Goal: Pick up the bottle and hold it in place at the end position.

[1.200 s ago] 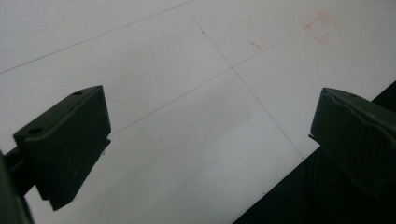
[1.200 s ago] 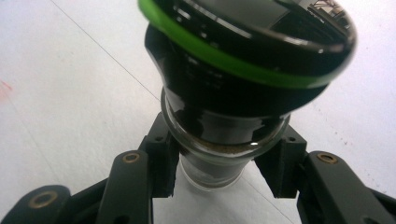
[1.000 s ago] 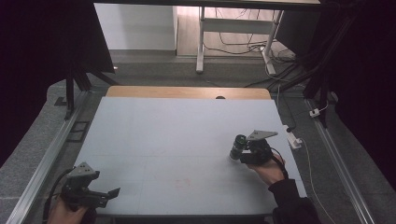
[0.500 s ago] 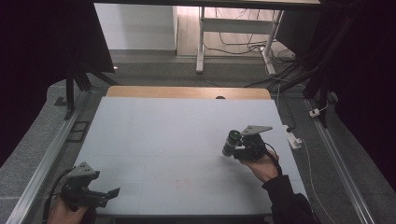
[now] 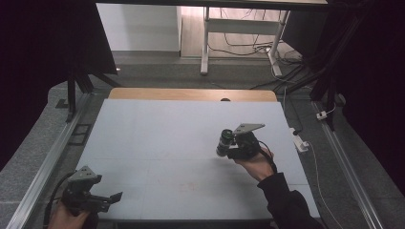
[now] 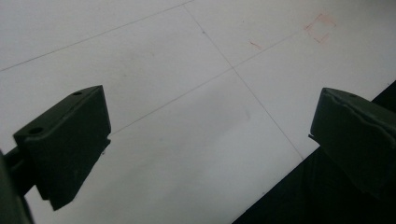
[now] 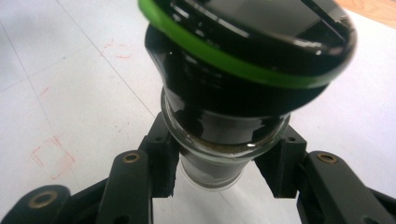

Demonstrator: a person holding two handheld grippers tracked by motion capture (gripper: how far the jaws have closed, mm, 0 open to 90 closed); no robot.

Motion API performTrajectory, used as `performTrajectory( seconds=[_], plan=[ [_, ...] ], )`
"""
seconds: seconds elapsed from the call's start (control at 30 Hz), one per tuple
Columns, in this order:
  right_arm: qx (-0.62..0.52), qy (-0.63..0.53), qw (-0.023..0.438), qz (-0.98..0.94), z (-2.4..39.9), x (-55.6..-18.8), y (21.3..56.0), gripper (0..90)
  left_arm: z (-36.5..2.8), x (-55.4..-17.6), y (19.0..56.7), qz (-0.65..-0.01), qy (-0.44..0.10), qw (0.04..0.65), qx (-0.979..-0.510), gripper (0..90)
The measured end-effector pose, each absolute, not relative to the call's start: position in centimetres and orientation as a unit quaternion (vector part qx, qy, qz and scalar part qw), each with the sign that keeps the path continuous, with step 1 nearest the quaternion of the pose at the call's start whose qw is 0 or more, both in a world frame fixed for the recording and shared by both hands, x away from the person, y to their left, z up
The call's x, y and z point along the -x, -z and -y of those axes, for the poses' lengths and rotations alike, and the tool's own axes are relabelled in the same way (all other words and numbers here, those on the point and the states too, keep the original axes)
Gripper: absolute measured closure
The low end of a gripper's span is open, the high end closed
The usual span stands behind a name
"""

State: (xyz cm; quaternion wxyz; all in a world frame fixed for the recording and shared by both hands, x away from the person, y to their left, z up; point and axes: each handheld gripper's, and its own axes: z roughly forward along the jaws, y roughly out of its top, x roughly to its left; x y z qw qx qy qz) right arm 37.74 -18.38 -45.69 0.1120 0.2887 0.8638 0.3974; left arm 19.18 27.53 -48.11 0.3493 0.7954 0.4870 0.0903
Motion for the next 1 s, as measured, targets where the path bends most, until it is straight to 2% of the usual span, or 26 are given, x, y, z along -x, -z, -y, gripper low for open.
performTrajectory(
  seconds=[1.0],
  plan=[
    [-0.228, -0.387, 0.092, -0.889, 9.9, -40.9, 47.1, 52.8, -27.7, -19.1, 48.1, -0.487, -0.087, 0.356, -0.793, 0.0]
  ],
)
